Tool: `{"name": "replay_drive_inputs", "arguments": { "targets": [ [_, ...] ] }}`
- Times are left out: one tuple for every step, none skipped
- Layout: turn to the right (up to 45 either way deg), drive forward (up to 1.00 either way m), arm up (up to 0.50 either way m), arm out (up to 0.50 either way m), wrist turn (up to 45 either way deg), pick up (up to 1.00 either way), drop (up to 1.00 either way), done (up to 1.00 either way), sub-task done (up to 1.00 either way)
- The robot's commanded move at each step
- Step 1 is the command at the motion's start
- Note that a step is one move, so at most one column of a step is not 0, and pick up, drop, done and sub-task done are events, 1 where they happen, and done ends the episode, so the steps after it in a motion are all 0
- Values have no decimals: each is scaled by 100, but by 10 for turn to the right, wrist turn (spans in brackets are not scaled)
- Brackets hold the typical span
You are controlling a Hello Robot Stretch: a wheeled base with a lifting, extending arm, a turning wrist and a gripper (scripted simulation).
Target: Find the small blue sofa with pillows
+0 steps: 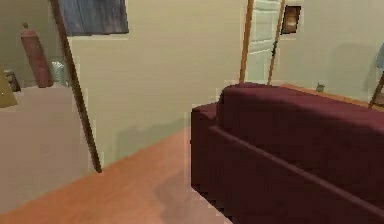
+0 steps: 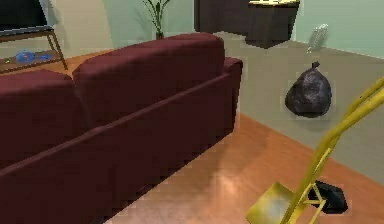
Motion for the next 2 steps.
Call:
{"name": "replay_drive_inputs", "arguments": {
  "targets": [
    [210,0,0,0,0,0,0,0,0],
    [0,5,0,0,0,0,0,0,0]
  ]
}}
